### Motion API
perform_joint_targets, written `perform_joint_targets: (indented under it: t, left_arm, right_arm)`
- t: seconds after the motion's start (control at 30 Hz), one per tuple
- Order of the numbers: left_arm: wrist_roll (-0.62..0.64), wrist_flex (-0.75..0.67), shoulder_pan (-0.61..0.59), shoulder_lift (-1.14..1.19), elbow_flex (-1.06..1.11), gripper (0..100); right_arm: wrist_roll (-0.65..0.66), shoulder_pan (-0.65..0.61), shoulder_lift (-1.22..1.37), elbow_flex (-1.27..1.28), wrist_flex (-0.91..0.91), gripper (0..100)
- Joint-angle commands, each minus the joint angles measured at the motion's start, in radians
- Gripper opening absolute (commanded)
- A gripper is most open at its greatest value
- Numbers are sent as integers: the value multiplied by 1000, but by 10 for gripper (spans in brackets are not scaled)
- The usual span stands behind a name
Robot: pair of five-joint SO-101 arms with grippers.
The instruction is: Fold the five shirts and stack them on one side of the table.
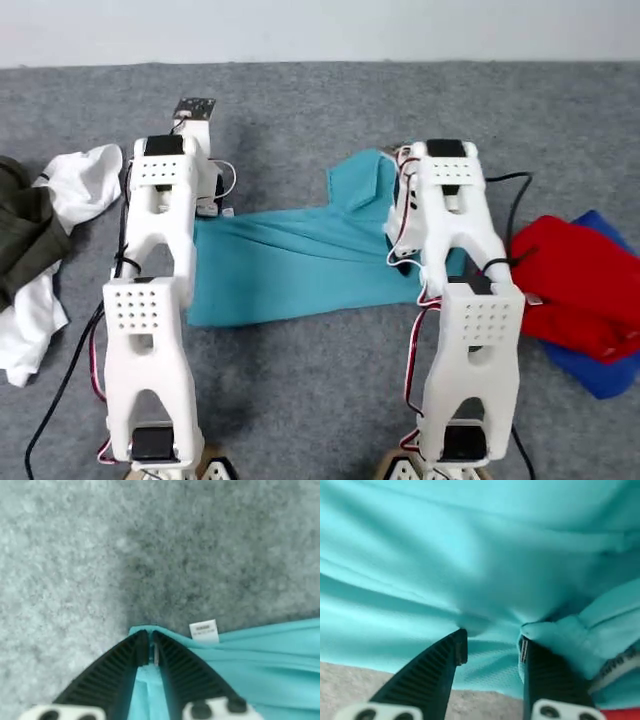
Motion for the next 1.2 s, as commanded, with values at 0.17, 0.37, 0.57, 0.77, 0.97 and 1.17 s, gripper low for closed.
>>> perform_joint_targets:
  t: [0.17, 0.37, 0.57, 0.77, 0.97, 1.17]
  left_arm:
    - [32, 224, -83, -133, -351, 26]
    - [37, 224, -44, -319, -61, 26]
    - [37, 216, 55, -427, 383, 26]
    - [32, 144, 110, -427, 519, 26]
    - [12, 46, 48, -427, 674, 26]
    - [-81, 51, -43, -428, 751, 25]
  right_arm:
    - [-8, 45, -229, -2, 104, 203]
    - [-8, 58, -344, 0, 107, 203]
    - [-2, 96, -349, 0, 99, 203]
    - [0, 96, -348, 0, 96, 203]
    - [0, 96, -314, 0, 30, 203]
    - [-3, 91, -205, 0, -51, 203]
